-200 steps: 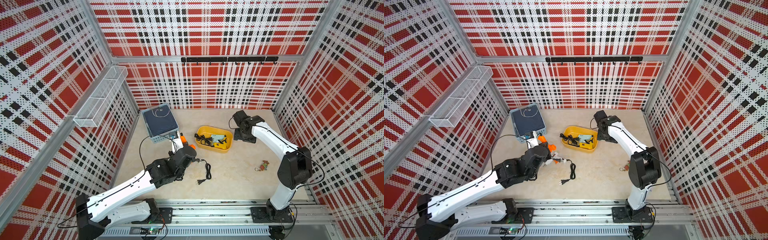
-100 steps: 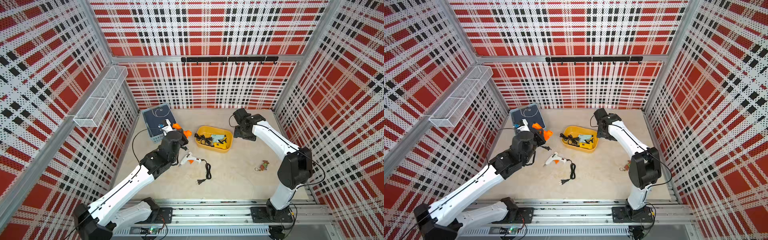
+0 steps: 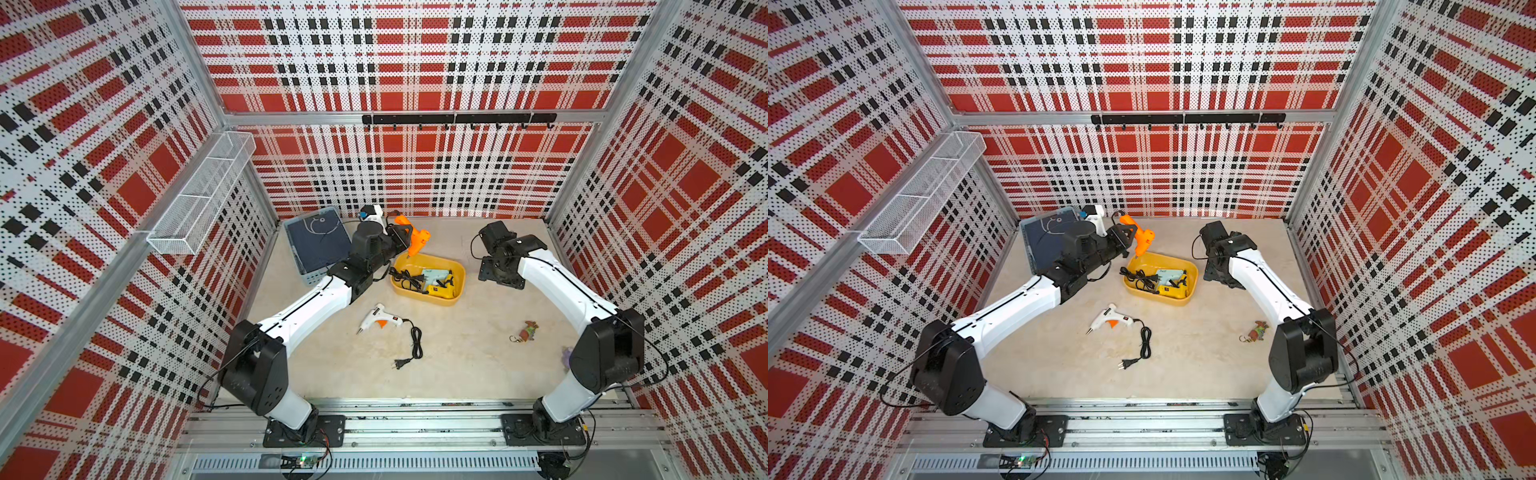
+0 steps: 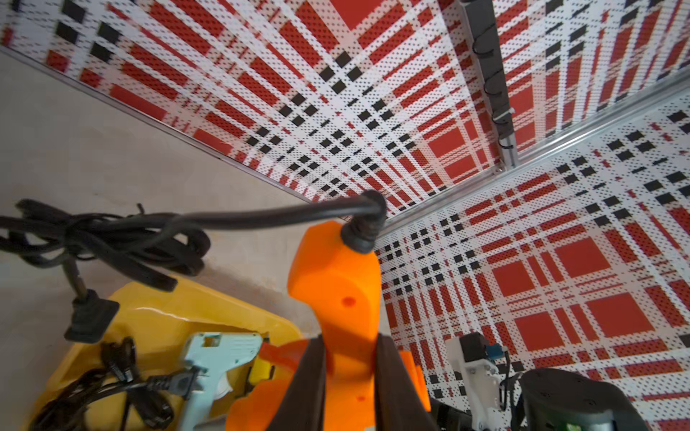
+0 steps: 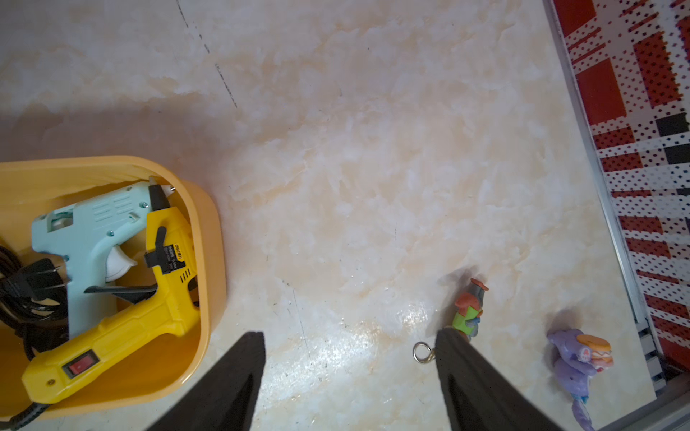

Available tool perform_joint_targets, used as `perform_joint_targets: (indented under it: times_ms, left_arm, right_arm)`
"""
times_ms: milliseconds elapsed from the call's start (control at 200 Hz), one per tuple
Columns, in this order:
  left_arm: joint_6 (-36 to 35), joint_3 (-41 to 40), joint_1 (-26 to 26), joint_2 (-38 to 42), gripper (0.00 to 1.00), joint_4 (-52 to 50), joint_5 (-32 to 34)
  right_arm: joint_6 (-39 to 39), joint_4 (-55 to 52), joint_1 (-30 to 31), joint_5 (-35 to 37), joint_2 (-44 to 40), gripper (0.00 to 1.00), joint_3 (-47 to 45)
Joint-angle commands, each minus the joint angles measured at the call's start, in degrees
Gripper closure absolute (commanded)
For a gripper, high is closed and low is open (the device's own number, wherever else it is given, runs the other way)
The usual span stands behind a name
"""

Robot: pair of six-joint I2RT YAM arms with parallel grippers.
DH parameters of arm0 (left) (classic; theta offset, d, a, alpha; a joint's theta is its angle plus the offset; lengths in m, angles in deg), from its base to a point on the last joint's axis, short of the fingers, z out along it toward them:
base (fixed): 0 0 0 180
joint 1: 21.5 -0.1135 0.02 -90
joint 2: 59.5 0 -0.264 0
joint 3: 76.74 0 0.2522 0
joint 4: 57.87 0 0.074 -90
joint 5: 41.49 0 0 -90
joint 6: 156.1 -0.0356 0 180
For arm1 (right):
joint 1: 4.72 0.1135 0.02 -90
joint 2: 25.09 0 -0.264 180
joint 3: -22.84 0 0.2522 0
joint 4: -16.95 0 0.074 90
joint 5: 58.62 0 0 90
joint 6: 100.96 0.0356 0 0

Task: Put the hot melt glue gun into the storage box
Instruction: Place the hot melt adhesive gun in the storage box.

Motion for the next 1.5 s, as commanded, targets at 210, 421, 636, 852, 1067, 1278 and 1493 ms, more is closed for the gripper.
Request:
perform_joint_targets:
  times_ms: [210,421,636,852,1067,1278,1493]
  left_arm:
    - [0.7,8.4,5.2,-0.9,0.96,0.9,-3.3]
    - [0.3,3.0,4.7,-0.1,0.96,0.6,-2.8]
    - [-1.3,2.9,4.2,-5.8,0.97,3.2,-2.3]
    - [-3.4,2.1,4.1,-10.5,0.98,2.2,-2.6]
    - [-6.1,-0.5,5.3,-11.7,0.98,-2.3,-4.7]
    - [-16.4,9.7,8.4,-17.8,0.98,-17.1,-4.8]
    - [-26.4,24.7,12.4,-27.2,0.97,-32.7,-3.4]
  right_arm:
    - [0.9,-0.2,-3.3,0.9,-5.1,0.21,-2.0]
    - [1.2,0.0,-3.5,0.4,-5.4,0.21,-3.1]
    - [1.1,0.5,-3.6,-0.4,-5.2,0.21,-3.9]
    - [0.8,0.2,-3.6,-0.4,-5.3,0.21,-4.2]
    - [1.4,0.6,-3.6,-0.9,-6.0,0.21,-5.8]
    - [1.1,0.6,-3.8,-0.7,-6.3,0.21,-6.5]
    - [0.9,0.5,-4.1,-0.9,-6.6,0.21,-7.1]
